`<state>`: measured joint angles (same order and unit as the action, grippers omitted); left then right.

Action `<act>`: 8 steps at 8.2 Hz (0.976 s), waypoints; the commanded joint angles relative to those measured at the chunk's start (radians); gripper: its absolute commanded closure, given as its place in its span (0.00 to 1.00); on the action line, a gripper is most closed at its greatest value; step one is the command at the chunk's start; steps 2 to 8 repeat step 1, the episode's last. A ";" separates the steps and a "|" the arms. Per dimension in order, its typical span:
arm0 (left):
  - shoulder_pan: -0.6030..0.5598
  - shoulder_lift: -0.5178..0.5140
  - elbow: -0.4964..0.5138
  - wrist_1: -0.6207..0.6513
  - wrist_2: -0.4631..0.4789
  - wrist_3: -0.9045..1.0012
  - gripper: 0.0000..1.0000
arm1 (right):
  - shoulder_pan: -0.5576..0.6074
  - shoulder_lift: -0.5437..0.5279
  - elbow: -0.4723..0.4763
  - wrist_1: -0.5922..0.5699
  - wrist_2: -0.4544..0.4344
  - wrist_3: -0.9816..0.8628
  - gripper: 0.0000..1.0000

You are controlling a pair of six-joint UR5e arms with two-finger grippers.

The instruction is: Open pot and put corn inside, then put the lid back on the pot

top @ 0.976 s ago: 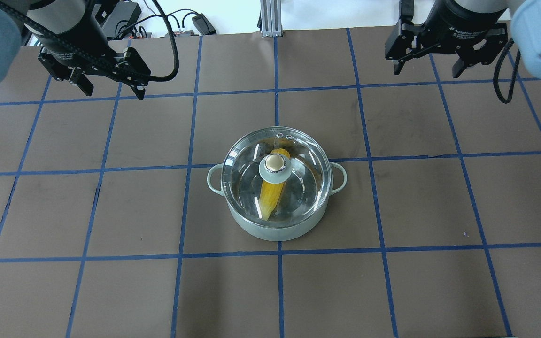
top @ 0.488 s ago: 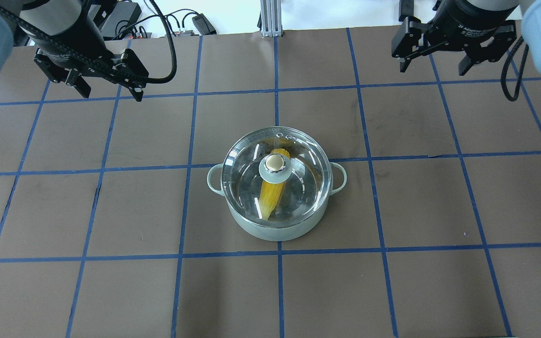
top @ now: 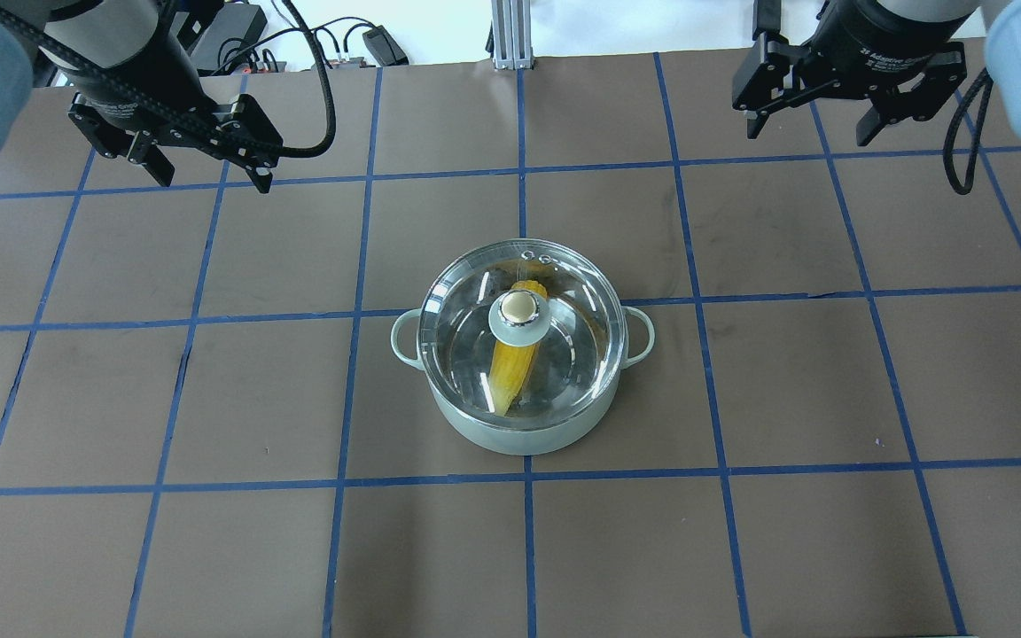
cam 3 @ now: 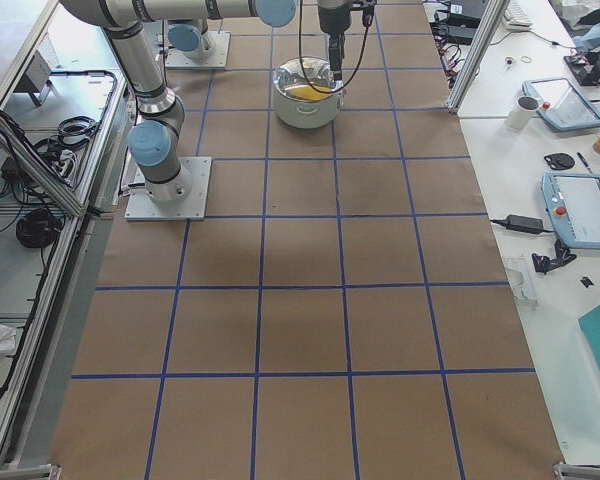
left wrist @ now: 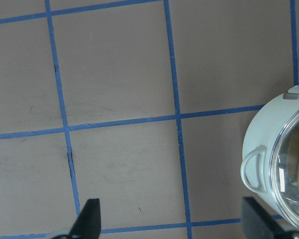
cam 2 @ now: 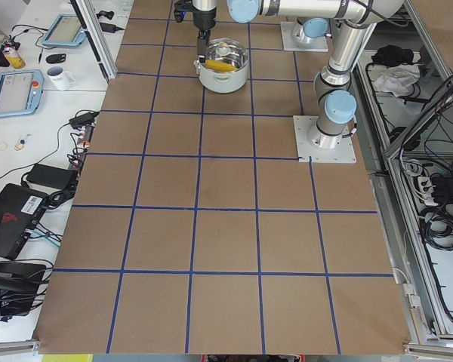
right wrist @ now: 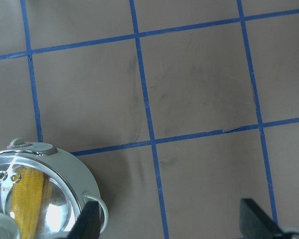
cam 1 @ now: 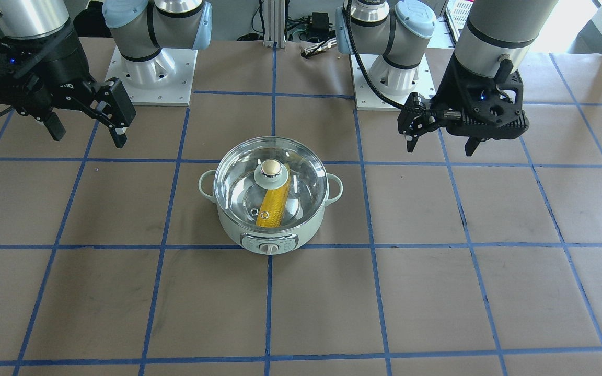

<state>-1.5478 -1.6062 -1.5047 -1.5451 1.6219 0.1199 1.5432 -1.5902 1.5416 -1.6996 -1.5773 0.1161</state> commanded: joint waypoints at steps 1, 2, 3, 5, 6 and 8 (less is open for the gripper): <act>0.003 -0.018 -0.002 0.016 -0.004 0.013 0.00 | 0.000 -0.001 0.002 0.001 0.006 0.004 0.00; 0.003 -0.018 -0.002 0.016 -0.004 0.013 0.00 | 0.000 -0.001 0.002 0.001 0.006 0.004 0.00; 0.003 -0.018 -0.002 0.016 -0.004 0.013 0.00 | 0.000 -0.001 0.002 0.001 0.006 0.004 0.00; 0.003 -0.018 -0.002 0.016 -0.004 0.013 0.00 | 0.000 -0.001 0.002 0.001 0.006 0.004 0.00; 0.003 -0.018 -0.002 0.016 -0.004 0.013 0.00 | 0.000 -0.001 0.002 0.001 0.006 0.004 0.00; 0.003 -0.018 -0.002 0.016 -0.004 0.013 0.00 | 0.000 -0.001 0.002 0.001 0.006 0.004 0.00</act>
